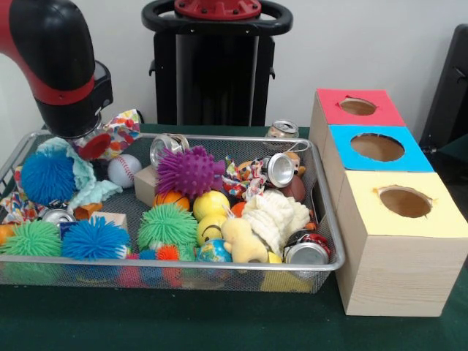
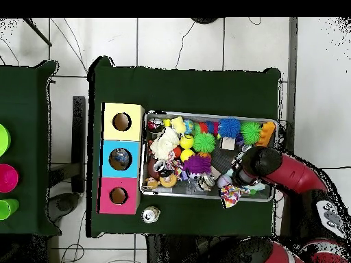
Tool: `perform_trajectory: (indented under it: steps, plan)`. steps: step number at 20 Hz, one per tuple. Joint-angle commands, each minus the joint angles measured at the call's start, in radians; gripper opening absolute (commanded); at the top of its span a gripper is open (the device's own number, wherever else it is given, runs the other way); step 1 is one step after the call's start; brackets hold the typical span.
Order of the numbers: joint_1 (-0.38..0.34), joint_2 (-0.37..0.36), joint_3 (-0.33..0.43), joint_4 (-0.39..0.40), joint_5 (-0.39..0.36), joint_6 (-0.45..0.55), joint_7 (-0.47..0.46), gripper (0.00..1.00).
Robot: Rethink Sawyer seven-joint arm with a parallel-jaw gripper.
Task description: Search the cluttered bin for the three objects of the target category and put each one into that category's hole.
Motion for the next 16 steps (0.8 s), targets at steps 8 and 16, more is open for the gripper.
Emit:
perform_trajectory:
  steps: [8,16]
  plan:
    - [-0.013,-0.069,0.076,0.06,-0.004,-0.085,0.029,1.0]
    - [-0.016,-0.092,0.094,-0.007,0.035,0.025,0.021,1.0]
